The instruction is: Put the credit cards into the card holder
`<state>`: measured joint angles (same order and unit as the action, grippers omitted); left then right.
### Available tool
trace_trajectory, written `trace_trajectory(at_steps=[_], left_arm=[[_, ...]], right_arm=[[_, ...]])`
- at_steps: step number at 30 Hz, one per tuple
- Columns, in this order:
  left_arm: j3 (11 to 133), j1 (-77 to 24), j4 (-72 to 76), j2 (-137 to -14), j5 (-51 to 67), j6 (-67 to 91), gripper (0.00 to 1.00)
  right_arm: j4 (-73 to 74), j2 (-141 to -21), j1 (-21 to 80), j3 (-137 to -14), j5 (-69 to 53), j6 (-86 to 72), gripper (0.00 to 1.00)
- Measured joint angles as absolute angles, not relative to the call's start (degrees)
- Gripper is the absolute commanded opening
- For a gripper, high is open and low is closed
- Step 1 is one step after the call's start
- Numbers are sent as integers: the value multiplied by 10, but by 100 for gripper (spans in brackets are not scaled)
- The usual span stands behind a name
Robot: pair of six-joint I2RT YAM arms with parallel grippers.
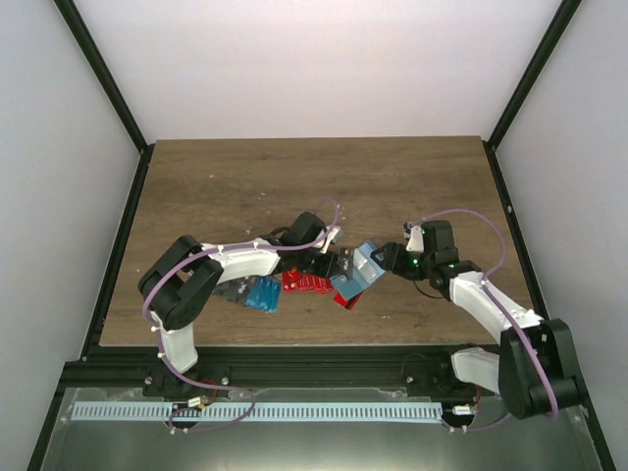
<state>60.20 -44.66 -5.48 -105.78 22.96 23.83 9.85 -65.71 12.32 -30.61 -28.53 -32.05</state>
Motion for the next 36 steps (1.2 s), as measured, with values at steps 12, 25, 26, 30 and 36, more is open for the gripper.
trace_trajectory(at_steps=[12, 25, 26, 30, 36], left_arm=[[603, -447, -58, -1058, 225, 232, 4], [607, -447, -62, -1058, 222, 223, 4], [608, -447, -63, -1058, 221, 223, 4], [614, -447, -72, -1058, 220, 223, 4], [618, -446, -97, -1033, 204, 229, 4]], right_arm=[[48, -740, 141, -305, -317, -319, 57], [27, -760, 149, -288, -313, -319, 52], [24, -762, 150, -285, -317, -319, 52], [11, -763, 159, -279, -337, -320, 51], [-13, -764, 171, -279, -362, -320, 51]])
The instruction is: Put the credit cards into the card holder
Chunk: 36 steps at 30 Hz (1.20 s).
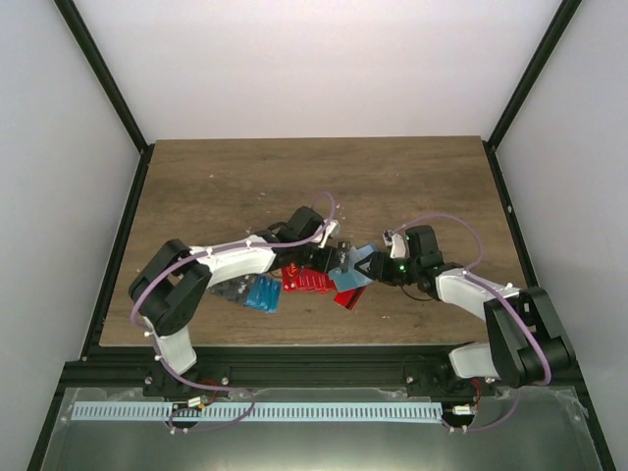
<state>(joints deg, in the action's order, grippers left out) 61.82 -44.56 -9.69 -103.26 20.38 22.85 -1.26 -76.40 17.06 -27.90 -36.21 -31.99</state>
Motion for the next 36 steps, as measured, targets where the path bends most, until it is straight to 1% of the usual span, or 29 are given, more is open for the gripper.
trace_trajectory(at_steps=[8, 12, 23, 29, 36], left_arm=[[618, -420, -106, -964, 191, 263, 4], [621, -402, -97, -953, 197, 274, 4], [673, -383, -91, -993, 245, 296, 4], [679, -383, -86, -1025, 279, 303, 4], [671, -383, -67, -1071, 314, 324, 4]], right_arm=[[-39, -789, 189, -279, -379, -324, 52], [-50, -804, 202, -283, -381, -326, 51], [-60, -842, 270, -310, -356, -337, 52], [-66, -870, 280, -312, -347, -341, 52], [-68, -874, 281, -315, -342, -341, 52]])
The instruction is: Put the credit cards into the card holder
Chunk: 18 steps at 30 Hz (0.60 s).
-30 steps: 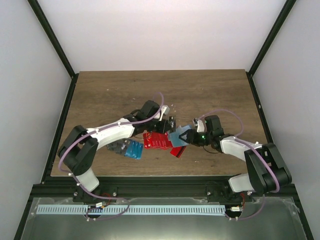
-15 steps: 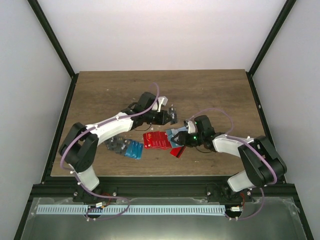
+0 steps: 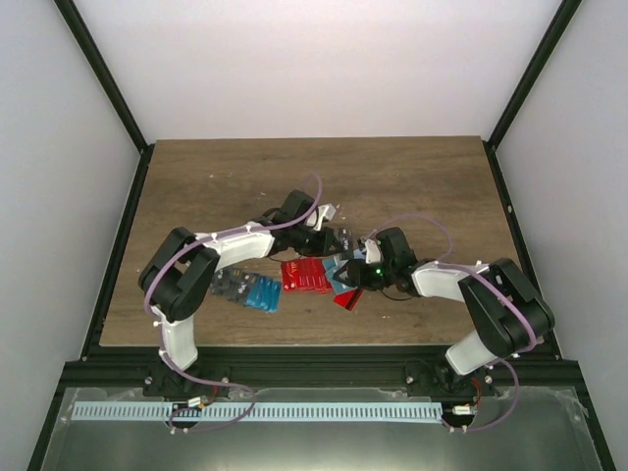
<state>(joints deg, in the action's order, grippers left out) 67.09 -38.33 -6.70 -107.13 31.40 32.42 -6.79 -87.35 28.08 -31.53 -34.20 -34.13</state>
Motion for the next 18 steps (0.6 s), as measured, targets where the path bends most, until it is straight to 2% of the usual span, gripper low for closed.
trace_trajectory(at_steps=[11, 18], left_arm=[[614, -383, 33, -1103, 380, 384, 4], [577, -383, 66, -1103, 382, 394, 4]], right_arm=[[-54, -860, 281, -323, -328, -341, 53], [6, -834, 283, -355, -313, -328, 57]])
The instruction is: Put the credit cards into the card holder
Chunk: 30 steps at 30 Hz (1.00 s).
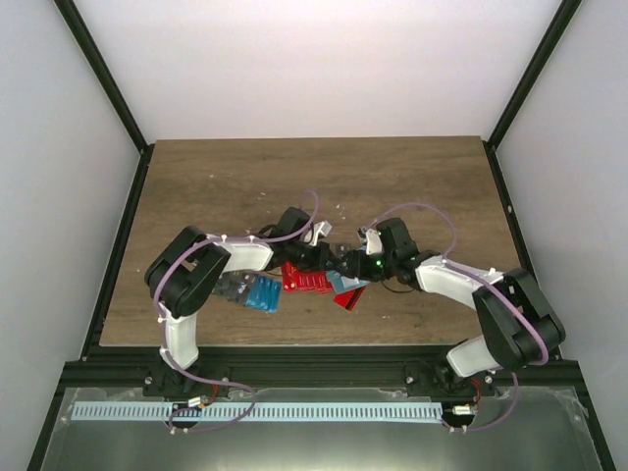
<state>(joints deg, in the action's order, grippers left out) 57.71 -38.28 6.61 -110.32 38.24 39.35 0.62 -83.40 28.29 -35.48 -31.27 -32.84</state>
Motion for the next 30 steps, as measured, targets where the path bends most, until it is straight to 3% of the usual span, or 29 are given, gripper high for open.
trace_trajectory(at_steps=[11, 17, 22, 30], left_arm=[[559, -386, 79, -1103, 383, 399, 4], [553, -394, 74, -1098, 388, 401, 4], [556, -395, 52, -1097, 396, 399, 4], [581, -395, -6, -1097, 406, 374, 4]], right_arm=[[110, -763, 249, -399, -189, -311, 60], [121, -831, 218, -399, -111, -322, 51], [107, -864, 218, -390, -87, -328, 34], [62, -841, 218, -345, -94, -352, 30]])
